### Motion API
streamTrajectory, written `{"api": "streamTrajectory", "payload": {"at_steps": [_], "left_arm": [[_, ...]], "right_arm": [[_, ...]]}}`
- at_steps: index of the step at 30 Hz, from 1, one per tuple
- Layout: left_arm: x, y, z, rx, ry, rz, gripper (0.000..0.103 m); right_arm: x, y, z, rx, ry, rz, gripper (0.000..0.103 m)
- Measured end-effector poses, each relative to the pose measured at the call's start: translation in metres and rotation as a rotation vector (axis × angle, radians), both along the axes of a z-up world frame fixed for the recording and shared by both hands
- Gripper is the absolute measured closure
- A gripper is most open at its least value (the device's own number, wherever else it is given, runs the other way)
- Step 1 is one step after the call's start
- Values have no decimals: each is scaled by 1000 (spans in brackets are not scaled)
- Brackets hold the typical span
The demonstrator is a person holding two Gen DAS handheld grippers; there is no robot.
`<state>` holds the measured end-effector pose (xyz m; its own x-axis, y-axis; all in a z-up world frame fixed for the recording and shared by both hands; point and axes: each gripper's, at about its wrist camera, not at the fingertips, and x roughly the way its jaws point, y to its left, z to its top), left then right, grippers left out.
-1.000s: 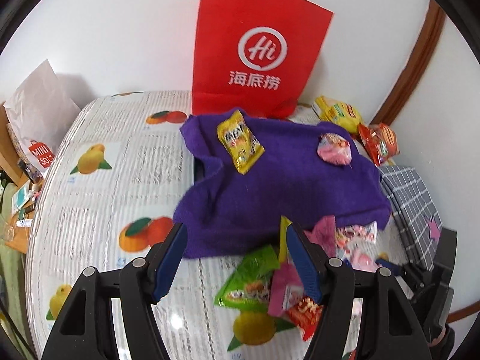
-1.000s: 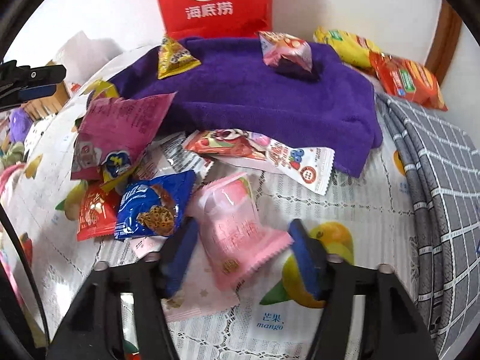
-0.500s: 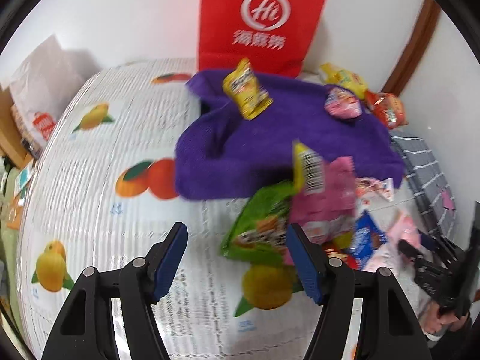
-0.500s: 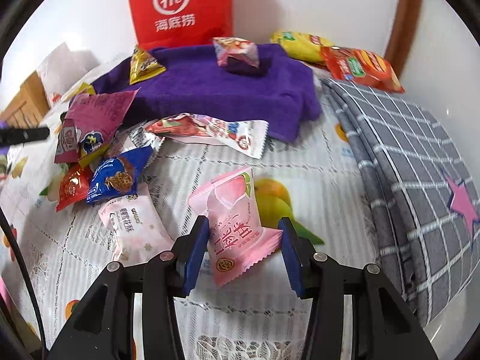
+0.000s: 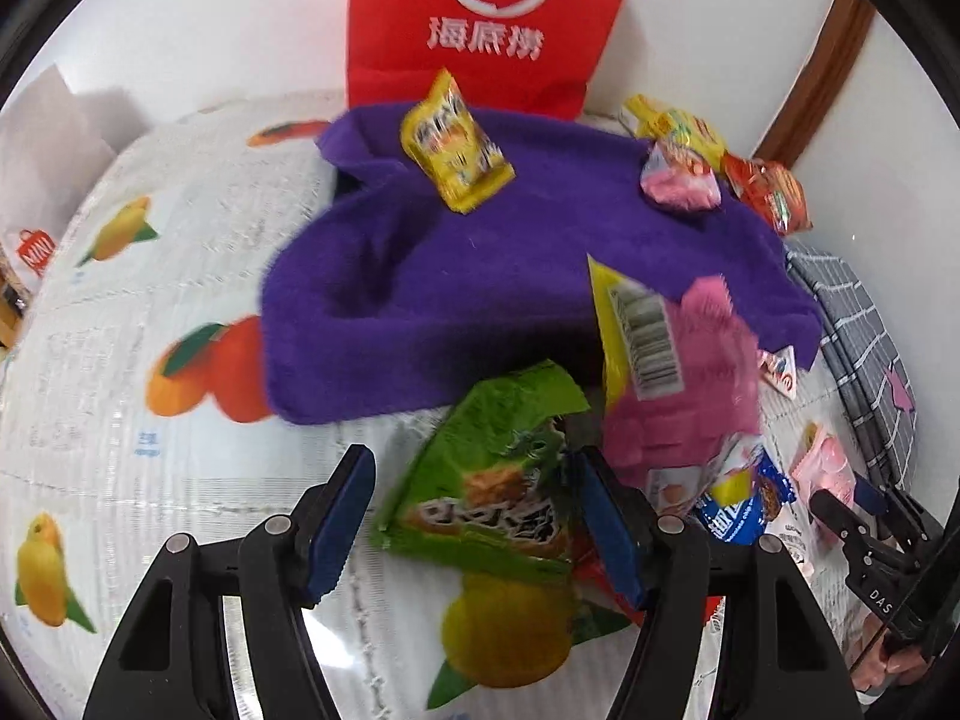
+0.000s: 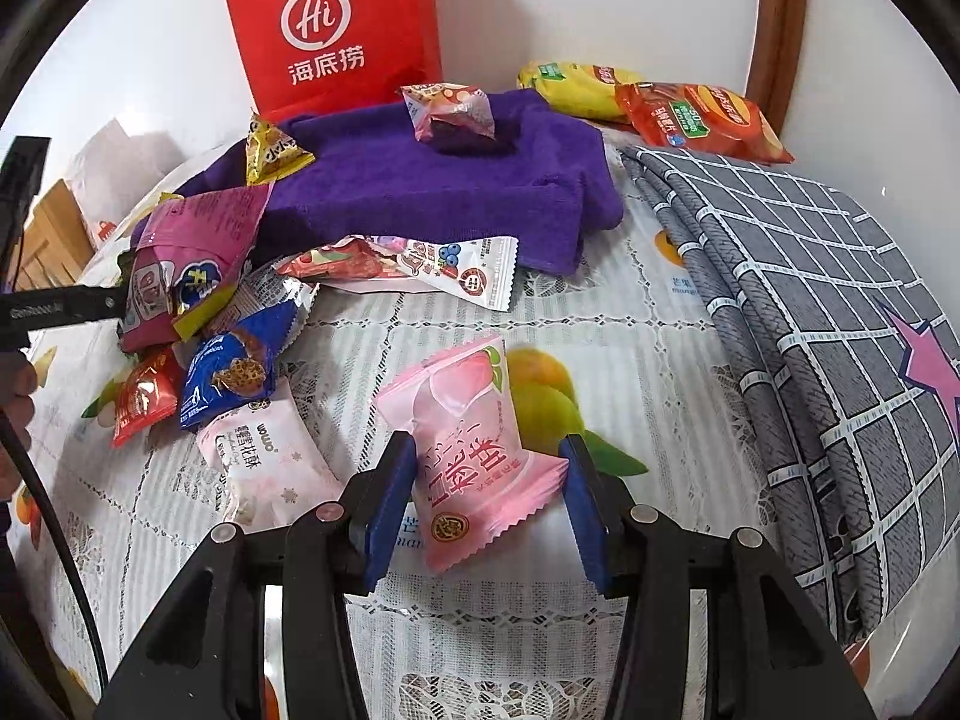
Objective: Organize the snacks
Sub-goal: 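Grasp the green snack packet with the left tool while the right tool grasps a pink candy, then carry the green packet onto the purple towel while the right tool carries the pink candy there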
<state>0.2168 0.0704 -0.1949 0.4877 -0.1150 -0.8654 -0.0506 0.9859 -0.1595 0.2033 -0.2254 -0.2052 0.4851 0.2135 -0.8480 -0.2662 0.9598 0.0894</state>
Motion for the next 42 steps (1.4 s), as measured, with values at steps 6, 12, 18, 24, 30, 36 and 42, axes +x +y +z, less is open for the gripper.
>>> {"api": "streamTrajectory", "payload": {"at_steps": [6, 12, 18, 24, 30, 36, 42], "left_arm": [[1, -3, -6, 5, -31, 14, 45], [-13, 8, 6, -9, -68, 15, 54], [-37, 28, 19, -39, -81, 55, 54], [-57, 35, 41, -47, -126, 65, 54], [-63, 29, 69, -41, -177, 49, 54], [-62, 22, 94, -25, -226, 24, 54], [-55, 21, 111, -14, -261, 22, 54]], "right_arm": [[1, 1, 2, -4, 4, -1, 55], [-5, 8, 13, -26, -28, 17, 58], [-12, 7, 32, -6, -64, 8, 59], [-12, 9, 58, 1, -106, -5, 59], [-6, 15, 85, -1, -143, -23, 59], [4, 22, 110, 4, -177, -35, 59], [18, 32, 128, 18, -201, -31, 59]]}}
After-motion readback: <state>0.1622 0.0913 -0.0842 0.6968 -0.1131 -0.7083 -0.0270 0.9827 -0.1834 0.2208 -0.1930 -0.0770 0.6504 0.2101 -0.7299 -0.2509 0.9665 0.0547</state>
